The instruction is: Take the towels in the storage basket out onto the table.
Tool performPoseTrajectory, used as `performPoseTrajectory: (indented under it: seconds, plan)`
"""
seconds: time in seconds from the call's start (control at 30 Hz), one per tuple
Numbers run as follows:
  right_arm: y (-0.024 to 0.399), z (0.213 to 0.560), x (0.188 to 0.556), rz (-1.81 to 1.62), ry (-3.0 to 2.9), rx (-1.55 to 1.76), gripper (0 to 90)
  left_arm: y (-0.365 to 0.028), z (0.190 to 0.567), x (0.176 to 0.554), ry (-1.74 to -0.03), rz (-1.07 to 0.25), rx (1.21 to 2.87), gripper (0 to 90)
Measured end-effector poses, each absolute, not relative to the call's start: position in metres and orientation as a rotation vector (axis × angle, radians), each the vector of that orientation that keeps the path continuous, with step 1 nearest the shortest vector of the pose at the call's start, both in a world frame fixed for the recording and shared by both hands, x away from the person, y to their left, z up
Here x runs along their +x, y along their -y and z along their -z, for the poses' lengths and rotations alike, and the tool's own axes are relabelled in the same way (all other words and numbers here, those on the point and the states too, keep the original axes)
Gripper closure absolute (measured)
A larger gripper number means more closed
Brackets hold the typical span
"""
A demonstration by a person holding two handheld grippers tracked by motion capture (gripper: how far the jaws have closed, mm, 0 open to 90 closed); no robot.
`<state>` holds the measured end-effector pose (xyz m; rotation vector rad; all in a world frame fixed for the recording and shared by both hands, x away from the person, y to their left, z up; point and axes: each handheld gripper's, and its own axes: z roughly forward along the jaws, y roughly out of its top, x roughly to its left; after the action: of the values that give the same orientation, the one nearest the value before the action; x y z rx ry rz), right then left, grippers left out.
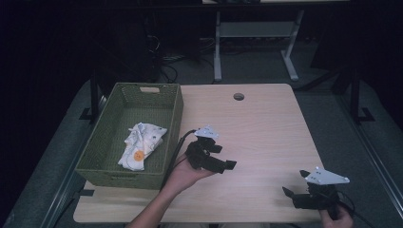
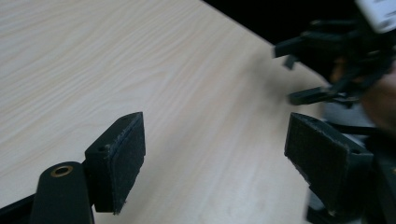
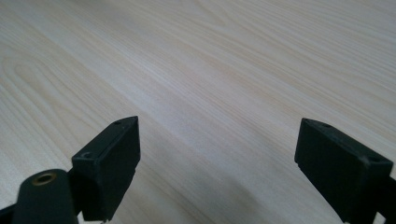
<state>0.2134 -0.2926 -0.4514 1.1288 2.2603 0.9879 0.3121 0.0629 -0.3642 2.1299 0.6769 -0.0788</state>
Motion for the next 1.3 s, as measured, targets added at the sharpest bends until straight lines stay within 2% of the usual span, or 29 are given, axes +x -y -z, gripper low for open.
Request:
performPoseTrajectory:
  seconds: [0.27, 0.43, 0.63, 0.83, 1.0, 1.3]
  plan:
    - [0.291, 0.451, 0.213, -0.989, -2.267, 1.124, 13.9, -0.083, 0.342, 0.327, -0.606, 0.132, 2.151, 20.7]
    - [0.29, 0.452, 0.214, -0.979, -2.282, 1.124, 13.9, -0.095, 0.335, 0.334, -0.57, 0.122, 2.168, 20.7]
    - [0.289, 0.452, 0.213, -0.985, -2.272, 1.123, 14.0, -0.107, 0.327, 0.341, -0.557, 0.145, 2.152, 20.7]
    - [0.289, 0.451, 0.213, -0.982, -2.271, 1.121, 13.9, -0.126, 0.319, 0.352, -0.563, 0.222, 2.089, 20.7]
    - [0.29, 0.45, 0.213, -0.987, -2.27, 1.116, 13.9, -0.149, 0.313, 0.356, -0.558, 0.223, 2.046, 20.8]
    - [0.286, 0.451, 0.213, -0.981, -2.286, 1.112, 13.9, -0.19, 0.32, 0.361, -0.614, 0.186, 2.078, 23.0]
